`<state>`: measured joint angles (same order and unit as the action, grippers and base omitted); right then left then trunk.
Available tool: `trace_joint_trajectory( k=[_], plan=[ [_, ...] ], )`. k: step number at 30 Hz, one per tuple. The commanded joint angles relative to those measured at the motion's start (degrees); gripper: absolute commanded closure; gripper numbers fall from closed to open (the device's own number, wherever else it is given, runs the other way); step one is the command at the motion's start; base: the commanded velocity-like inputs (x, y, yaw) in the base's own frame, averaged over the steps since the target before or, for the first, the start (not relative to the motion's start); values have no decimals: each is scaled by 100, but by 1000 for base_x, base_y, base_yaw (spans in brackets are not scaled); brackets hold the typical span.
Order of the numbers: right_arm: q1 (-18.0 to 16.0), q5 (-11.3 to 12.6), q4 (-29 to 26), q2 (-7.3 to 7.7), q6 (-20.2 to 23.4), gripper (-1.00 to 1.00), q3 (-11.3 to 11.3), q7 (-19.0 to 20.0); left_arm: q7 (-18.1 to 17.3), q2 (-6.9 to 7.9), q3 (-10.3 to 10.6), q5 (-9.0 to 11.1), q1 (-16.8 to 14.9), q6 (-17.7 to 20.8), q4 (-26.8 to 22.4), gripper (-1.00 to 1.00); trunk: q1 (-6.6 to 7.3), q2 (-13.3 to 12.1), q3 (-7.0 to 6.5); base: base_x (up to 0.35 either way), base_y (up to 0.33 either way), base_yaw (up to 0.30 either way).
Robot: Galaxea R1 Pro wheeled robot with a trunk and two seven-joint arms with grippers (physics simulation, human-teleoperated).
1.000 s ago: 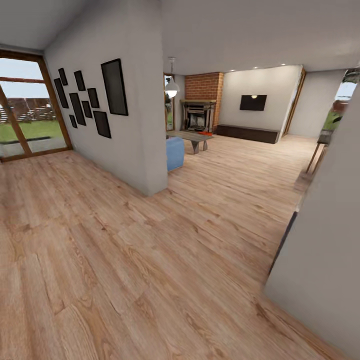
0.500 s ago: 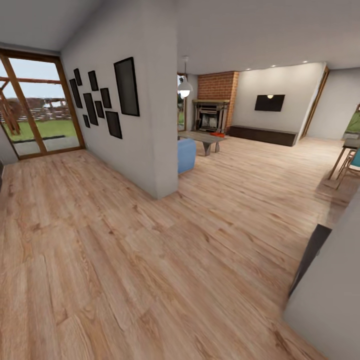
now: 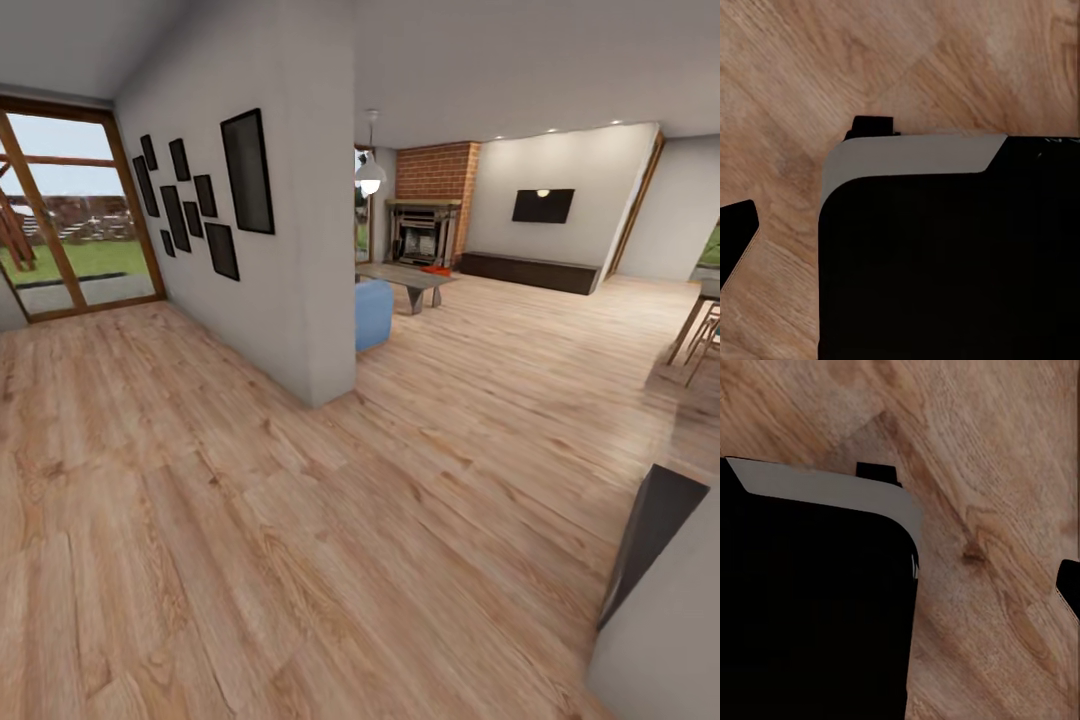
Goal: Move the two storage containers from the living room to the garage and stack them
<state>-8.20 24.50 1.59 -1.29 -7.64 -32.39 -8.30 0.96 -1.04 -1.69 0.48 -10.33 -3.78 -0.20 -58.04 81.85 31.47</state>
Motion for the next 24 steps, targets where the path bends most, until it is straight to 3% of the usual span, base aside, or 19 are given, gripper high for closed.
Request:
trace_joint_trajectory(
  k=[1,18,24],
  plan=[
    [-6,53,17,-8,-29,-100,-48,-4,10,-1,-15,5,-4,-19,8,-100,-3,2,5,322,0,0],
    [-6,53,17,-10,-36,-100,-48,-5,10,-1,-15,5,-4,-35,5,-100,-3,2,5,322,0,0],
    [-6,47,17,-5,-36,-100,-48,-5,10,-1,-15,5,-4,-35,6,-100,-3,2,5,322,0,-163]
  ],
)
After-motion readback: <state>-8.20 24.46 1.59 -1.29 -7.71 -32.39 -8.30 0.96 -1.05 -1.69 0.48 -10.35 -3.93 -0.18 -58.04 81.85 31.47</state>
